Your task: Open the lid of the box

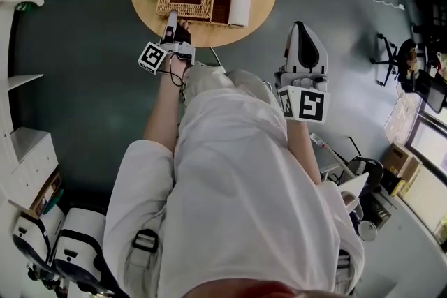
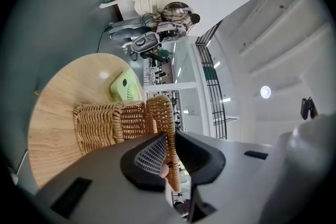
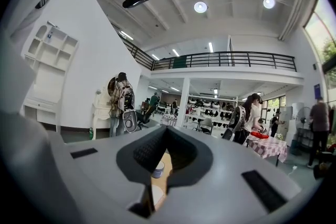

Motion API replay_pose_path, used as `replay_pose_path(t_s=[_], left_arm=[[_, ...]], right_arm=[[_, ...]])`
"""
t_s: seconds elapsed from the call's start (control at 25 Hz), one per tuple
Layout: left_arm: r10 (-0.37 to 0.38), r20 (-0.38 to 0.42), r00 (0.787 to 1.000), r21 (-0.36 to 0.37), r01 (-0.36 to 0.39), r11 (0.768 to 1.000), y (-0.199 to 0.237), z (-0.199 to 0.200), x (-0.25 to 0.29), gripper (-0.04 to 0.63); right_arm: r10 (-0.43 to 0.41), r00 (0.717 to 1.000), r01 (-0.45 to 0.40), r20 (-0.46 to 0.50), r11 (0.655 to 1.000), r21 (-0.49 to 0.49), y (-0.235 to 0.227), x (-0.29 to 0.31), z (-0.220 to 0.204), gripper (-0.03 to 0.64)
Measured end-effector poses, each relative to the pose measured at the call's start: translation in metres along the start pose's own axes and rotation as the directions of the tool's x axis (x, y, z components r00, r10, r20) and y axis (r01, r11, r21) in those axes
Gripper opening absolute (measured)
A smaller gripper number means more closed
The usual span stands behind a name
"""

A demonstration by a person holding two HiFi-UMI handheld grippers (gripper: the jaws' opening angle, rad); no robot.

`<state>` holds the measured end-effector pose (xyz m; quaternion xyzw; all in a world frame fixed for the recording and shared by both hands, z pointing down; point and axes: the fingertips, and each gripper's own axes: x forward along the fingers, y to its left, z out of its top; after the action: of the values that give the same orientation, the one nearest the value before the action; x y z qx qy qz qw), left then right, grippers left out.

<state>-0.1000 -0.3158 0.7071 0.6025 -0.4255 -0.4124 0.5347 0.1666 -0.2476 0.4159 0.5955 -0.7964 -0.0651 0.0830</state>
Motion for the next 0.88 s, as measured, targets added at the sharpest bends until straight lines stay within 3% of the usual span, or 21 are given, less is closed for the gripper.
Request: replay_pose_path(t_s=[0.2, 0.72, 0.88], left_arm=[[0.008, 0.007, 1.000, -0.037, -0.007, 0.999, -0.019, 0.004, 0.017, 0.061], [-0.056, -0.044, 0.997, 0.009, 0.056, 0.998, -0.066, 0.020, 0.100, 0.070], [-0.016, -0.054, 0.998, 0.040, 0.019, 0.999, -0.059, 0.024, 0.123, 0.060]], right_arm=[[-0.014, 1.000, 0.014, -0.024, 1.000, 0.001, -0.007, 0.002, 0.014, -0.002], [-0.110, 0.994, 0.110, -0.007, 0.994, 0.014, -0.028, -0.005, 0.055, -0.002], [-0.142, 0.990, 0.142, -0.015, 0.989, 0.029, -0.029, -0.010, 0.056, -0.002]])
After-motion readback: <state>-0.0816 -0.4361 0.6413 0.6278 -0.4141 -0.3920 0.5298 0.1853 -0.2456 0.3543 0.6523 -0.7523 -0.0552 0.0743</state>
